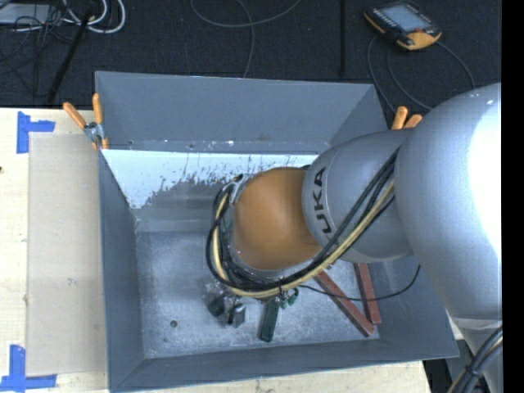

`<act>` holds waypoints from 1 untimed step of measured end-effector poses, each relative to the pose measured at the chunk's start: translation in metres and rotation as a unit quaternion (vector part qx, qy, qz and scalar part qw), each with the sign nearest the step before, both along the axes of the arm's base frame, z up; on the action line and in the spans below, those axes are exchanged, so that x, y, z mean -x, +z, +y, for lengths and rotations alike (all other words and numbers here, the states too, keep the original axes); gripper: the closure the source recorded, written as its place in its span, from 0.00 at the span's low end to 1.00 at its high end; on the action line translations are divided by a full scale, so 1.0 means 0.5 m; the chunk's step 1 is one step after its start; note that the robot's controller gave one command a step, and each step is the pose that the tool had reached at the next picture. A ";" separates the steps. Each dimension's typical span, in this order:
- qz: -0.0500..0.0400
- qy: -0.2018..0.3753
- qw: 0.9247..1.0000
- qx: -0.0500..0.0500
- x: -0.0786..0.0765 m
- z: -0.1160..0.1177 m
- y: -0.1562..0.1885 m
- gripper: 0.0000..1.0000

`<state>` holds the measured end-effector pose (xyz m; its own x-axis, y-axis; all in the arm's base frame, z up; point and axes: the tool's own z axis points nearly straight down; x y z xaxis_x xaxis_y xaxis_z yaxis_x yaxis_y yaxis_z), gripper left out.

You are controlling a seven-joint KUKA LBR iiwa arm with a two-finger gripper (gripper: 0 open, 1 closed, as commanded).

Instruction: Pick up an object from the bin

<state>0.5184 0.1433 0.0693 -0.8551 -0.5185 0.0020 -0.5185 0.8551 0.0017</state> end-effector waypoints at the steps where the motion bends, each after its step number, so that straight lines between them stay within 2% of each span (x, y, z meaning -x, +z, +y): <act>1: 0.000 0.000 1.000 0.000 0.000 0.000 0.000 1.00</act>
Offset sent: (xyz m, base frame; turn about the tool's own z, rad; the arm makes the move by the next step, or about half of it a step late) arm 0.0022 0.0033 0.0503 -0.0866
